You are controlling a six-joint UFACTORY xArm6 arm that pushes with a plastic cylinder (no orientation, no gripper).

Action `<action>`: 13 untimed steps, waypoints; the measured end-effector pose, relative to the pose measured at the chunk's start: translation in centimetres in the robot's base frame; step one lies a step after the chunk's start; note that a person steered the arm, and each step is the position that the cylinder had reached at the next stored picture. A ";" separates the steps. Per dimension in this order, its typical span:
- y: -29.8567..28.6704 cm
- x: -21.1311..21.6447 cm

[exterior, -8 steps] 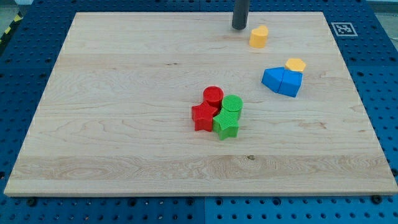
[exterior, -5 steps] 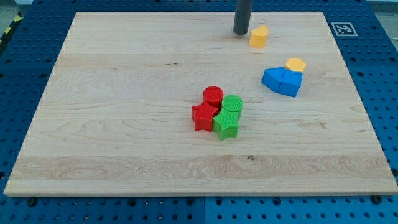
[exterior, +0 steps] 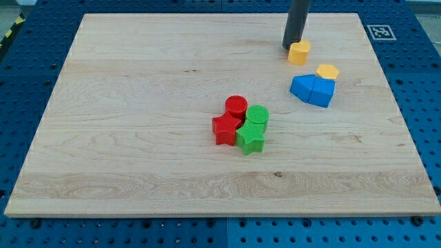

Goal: Push the yellow heart closer to the blue triangle

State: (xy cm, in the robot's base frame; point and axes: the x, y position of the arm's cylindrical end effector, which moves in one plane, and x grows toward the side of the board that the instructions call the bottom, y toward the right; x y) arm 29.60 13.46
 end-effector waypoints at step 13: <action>2.7 1.6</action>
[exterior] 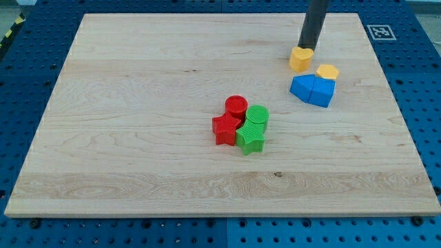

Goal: Push the yellow heart closer to the blue triangle

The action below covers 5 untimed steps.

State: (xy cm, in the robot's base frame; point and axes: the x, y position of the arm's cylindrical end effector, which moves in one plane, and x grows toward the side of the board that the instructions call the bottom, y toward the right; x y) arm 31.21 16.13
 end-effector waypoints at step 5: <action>-2.8 1.1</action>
